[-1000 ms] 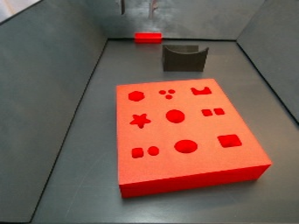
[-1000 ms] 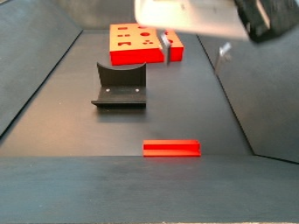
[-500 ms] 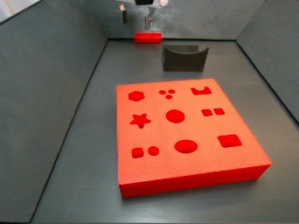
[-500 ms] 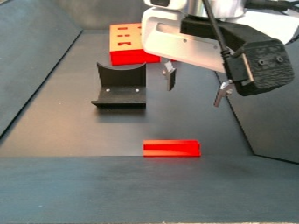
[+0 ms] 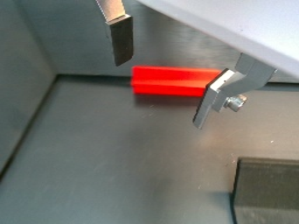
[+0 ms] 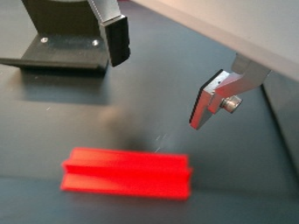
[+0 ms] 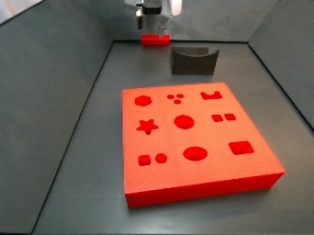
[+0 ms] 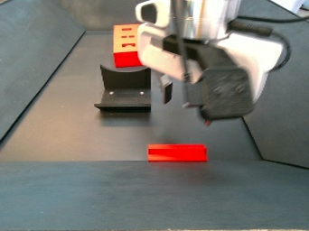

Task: Pick up the star object. Move up. Place the star object on the fixture. Regrasp the star object. Move to above the board. Insert the star object.
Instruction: Pick up the star object.

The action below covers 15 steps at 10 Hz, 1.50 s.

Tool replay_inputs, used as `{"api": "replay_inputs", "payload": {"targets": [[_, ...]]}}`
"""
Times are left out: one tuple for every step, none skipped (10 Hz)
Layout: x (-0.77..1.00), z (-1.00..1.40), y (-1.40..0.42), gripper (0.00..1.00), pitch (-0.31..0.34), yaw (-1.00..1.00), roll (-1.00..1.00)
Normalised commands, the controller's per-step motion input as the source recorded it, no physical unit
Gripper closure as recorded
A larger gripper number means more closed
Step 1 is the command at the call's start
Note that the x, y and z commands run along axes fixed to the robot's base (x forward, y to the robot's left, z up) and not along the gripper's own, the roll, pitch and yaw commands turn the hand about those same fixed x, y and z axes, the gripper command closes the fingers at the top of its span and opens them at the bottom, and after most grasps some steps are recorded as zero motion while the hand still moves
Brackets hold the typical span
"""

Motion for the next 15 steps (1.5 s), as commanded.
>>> {"api": "replay_inputs", "payload": {"targets": [[0.59,-0.23,0.43,0.00,0.029,-0.48,0.00],[0.58,-0.24,0.44,0.00,0.031,-0.46,0.00],[0.49,0.00,0.44,0.00,0.081,-0.39,-0.12],[0.00,-0.26,-0.06,0.00,-0.043,0.00,0.06],[0.06,-0.31,0.00,0.00,-0.010,0.00,-0.01],[0.27,-0.61,0.13,0.00,-0.066,-0.15,-0.15],[0.26,-0.68,0.31,0.00,-0.107,-0.33,-0.15],[0.23,-0.70,0.48,0.00,-0.083,-0.39,-0.13],[0.29,-0.62,0.43,0.00,-0.054,-0.45,-0.14],[0.00,0.00,0.00,0.00,0.010,0.00,0.00],[-0.14,-0.27,-0.03,0.00,-0.066,0.00,0.00],[0.06,-0.52,-0.24,0.00,-0.091,0.00,-0.08],[0.36,-0.57,-0.60,0.00,-0.051,0.00,-0.07],[0.34,-0.54,-0.73,0.00,-0.066,0.00,-0.05],[0.40,-0.51,-0.72,0.00,-0.056,0.00,-0.06]]}}
